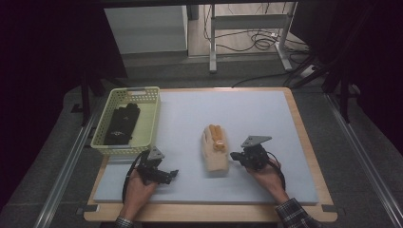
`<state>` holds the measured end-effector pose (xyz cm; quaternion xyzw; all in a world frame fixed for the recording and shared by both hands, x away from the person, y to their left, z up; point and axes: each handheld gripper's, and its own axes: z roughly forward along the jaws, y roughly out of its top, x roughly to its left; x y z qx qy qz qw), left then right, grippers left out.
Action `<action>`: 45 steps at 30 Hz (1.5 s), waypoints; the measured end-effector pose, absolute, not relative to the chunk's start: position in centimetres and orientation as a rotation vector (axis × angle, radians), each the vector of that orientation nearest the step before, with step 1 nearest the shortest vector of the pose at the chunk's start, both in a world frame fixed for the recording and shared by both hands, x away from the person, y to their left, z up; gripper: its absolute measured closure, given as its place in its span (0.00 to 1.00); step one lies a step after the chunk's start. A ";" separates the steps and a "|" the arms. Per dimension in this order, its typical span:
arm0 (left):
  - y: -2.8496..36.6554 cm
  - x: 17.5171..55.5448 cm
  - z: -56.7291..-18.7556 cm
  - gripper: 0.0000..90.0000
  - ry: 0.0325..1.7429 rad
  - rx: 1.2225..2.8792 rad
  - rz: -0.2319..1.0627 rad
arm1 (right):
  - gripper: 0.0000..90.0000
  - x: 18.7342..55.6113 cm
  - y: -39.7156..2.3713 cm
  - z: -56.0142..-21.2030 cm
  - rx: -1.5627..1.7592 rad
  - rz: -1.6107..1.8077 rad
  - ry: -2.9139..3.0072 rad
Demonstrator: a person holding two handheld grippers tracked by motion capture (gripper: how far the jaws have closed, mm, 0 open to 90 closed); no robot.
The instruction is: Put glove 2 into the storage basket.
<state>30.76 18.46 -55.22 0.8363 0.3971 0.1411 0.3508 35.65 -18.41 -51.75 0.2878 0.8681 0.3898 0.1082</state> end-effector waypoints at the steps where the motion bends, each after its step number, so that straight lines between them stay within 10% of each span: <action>1: 18.5 30.8 -55.2 0.03 1.028 2.165 0.365 | 0.98 35.5 -18.4 -52.0 0.843 1.140 2.561; 45: 18.5 30.8 -55.2 0.03 1.028 2.166 0.365 | 0.98 35.7 -11.1 -53.7 0.780 1.180 2.608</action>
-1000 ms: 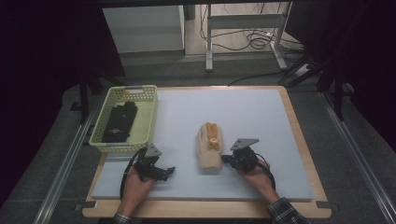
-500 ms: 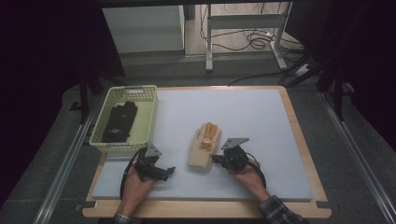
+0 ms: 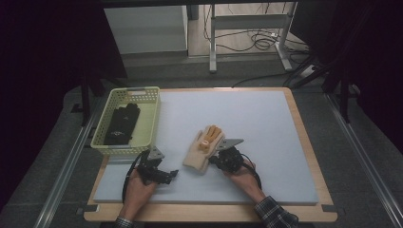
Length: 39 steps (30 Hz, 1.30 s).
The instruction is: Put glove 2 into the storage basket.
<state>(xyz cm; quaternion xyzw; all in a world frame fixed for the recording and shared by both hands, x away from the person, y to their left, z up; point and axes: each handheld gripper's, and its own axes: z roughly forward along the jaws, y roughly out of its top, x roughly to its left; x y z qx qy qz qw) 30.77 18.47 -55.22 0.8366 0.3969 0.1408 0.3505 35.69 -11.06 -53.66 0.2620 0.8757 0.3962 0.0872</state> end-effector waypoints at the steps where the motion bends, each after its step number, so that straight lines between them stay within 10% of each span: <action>1: 18.5 30.8 -55.2 0.03 1.028 2.166 0.365 | 0.98 35.7 -10.8 -53.7 0.774 1.179 2.610; 20: 18.4 30.8 -55.2 0.03 1.028 2.169 0.367 | 0.87 35.3 -12.3 -52.6 0.761 1.169 2.566; 39: 18.4 30.8 -55.2 0.03 1.028 2.173 0.366 | 0.31 34.7 -22.1 -52.5 0.993 1.033 2.403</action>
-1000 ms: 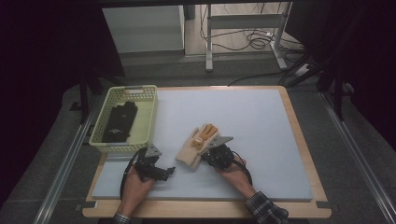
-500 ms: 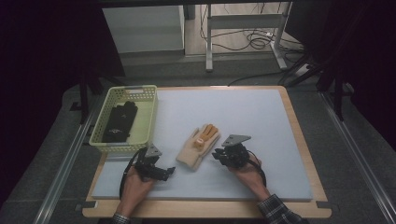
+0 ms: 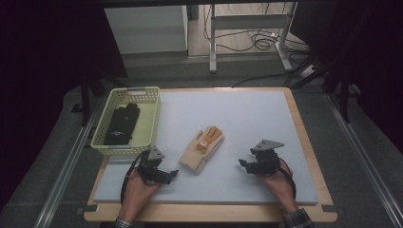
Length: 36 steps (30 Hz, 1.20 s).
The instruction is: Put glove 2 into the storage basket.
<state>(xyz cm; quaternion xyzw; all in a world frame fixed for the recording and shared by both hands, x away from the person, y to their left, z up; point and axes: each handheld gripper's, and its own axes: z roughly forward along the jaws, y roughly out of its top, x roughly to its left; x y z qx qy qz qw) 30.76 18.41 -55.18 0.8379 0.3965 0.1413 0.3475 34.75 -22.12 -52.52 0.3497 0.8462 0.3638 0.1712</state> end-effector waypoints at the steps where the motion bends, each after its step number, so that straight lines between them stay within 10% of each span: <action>1: 18.4 30.8 -55.2 0.03 1.028 2.173 0.367 | 0.28 34.8 -22.4 -52.7 0.996 1.006 2.403; 36: 16.6 31.6 -51.5 0.00 1.016 2.145 0.271 | 0.18 34.9 -23.0 -53.3 1.026 0.985 2.380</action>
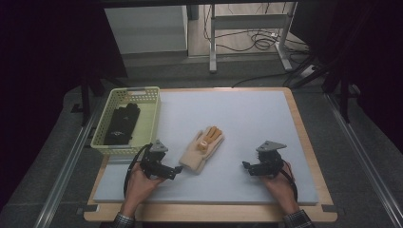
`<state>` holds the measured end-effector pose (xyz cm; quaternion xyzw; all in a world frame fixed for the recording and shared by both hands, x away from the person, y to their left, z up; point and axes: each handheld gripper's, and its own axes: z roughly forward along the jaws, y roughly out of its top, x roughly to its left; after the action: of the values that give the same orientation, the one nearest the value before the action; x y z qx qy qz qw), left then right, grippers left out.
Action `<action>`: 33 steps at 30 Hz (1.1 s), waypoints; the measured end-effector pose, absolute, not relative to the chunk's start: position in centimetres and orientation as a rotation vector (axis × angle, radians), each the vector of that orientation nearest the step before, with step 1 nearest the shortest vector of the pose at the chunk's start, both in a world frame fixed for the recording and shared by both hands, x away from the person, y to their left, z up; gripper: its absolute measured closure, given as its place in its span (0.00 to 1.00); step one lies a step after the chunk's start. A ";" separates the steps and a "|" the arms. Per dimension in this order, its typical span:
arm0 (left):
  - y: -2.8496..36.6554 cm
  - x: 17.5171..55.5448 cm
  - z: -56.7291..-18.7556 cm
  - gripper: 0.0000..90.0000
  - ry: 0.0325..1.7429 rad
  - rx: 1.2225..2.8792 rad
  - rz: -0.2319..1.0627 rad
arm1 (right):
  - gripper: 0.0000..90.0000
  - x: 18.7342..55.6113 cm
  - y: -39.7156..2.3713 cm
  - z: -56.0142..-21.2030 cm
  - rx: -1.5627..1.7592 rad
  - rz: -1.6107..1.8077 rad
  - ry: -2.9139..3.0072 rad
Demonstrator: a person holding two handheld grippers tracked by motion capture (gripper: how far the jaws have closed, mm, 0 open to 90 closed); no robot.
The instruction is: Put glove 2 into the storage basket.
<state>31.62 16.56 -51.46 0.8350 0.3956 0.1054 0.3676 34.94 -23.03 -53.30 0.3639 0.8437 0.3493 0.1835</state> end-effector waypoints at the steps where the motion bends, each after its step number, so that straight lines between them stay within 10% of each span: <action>1: 16.3 31.8 -51.2 0.00 1.013 2.152 0.273 | 0.18 34.9 -23.0 -53.3 1.026 0.985 2.379; 33: 6.5 38.3 -52.8 0.00 1.035 2.316 0.266 | 0.18 34.9 -23.0 -53.3 1.027 0.987 2.380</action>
<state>38.25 6.54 -52.78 0.8687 0.3881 0.0996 0.2911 34.95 -23.05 -53.31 0.3639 0.8436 0.3499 0.1832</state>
